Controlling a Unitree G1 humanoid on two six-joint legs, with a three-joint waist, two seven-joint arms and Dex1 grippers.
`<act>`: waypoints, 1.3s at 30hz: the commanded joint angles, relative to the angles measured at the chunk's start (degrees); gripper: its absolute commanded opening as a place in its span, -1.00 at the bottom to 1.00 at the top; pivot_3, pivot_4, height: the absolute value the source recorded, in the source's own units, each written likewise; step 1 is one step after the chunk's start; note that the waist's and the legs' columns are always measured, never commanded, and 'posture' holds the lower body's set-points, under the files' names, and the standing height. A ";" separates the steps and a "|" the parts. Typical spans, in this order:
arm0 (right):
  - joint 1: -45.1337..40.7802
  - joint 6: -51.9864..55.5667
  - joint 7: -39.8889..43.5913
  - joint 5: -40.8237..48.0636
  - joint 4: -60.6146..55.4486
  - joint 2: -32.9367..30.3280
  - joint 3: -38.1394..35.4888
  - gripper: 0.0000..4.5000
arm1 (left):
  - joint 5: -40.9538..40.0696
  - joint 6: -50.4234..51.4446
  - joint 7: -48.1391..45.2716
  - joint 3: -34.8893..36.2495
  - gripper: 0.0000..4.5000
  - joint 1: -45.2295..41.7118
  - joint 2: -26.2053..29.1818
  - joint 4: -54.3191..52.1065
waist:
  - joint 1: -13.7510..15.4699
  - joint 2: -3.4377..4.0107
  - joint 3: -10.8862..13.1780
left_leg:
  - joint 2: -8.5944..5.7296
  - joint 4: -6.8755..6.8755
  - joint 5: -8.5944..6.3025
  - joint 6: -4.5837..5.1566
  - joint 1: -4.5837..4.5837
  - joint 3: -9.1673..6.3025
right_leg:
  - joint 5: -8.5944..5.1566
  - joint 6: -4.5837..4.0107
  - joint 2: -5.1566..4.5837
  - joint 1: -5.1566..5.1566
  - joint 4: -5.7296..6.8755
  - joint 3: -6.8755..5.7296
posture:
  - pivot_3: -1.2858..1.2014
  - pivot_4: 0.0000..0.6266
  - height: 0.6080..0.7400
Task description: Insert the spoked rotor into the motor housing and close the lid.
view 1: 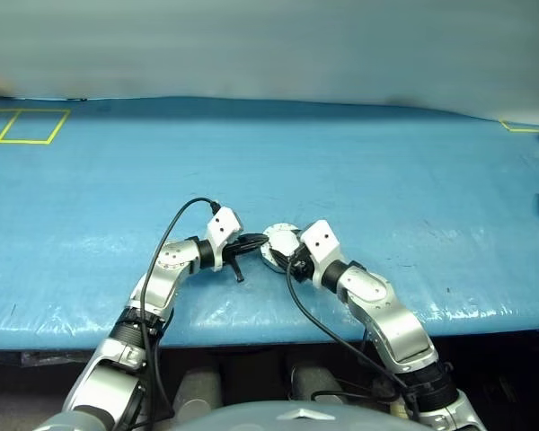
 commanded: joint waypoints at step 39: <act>10.69 16.62 -0.74 45.21 -7.05 8.29 -30.89 0.98 | 6.73 -2.32 1.90 -4.00 -1.00 -0.95 -0.38 3.59 | 0.93 0.35 0.23 | -0.10 0.01 -0.10 0.02 -0.41 -0.20 | -0.04 0.10 -0.08 -0.22 -0.07 -0.10 | 0.03 -0.52 1.00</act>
